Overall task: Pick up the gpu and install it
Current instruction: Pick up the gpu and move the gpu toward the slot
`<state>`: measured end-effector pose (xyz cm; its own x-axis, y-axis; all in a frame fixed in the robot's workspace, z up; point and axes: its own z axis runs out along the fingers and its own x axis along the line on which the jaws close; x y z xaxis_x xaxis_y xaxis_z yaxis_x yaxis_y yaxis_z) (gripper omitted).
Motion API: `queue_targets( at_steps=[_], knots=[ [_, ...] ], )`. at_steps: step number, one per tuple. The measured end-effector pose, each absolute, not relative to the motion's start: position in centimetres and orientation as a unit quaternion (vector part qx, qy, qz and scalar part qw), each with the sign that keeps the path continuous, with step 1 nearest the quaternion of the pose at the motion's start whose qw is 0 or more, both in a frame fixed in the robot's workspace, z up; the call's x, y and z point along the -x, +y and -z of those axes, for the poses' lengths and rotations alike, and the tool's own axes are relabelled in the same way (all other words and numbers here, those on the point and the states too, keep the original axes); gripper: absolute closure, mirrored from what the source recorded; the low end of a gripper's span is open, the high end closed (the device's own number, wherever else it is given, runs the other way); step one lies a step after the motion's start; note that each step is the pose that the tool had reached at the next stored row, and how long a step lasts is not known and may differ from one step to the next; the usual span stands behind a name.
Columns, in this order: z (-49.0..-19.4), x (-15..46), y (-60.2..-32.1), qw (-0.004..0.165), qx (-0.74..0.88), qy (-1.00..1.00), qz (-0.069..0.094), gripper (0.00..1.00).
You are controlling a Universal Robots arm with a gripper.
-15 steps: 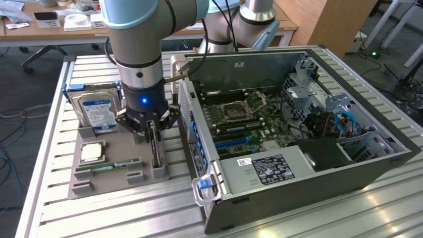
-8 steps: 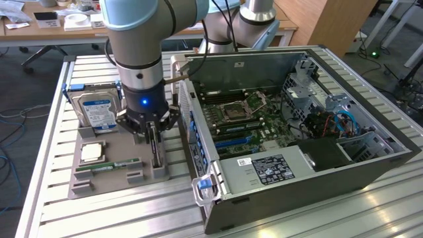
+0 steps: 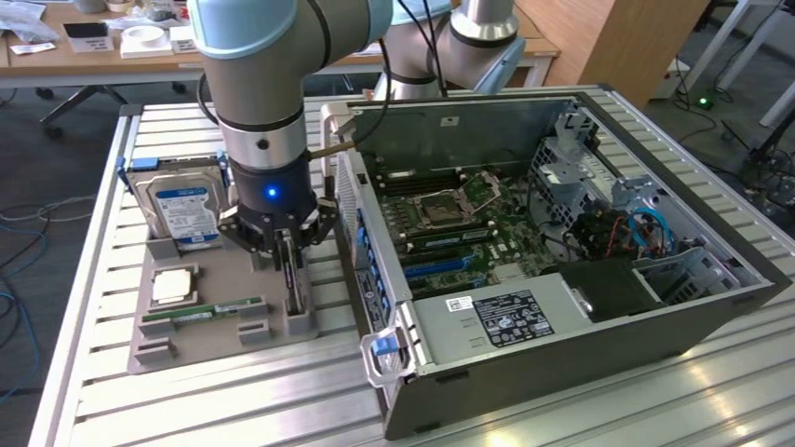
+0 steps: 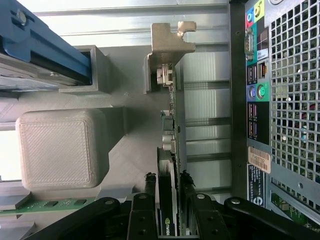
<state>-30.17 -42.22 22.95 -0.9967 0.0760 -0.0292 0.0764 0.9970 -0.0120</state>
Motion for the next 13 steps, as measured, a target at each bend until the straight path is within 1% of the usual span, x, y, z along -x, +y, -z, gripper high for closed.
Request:
queue_targets(
  at_steps=[1, 2, 13],
  knots=[
    [-22.95, 30.17, -42.22, 0.014, -0.038, 0.999, 0.007, 0.67],
    [-22.95, 30.17, -42.22, 0.014, -0.038, 0.999, 0.007, 0.74],
    [-22.95, 30.16, -42.22, 0.015, -0.019, 1.0, 0.006, 0.74]
  ],
)
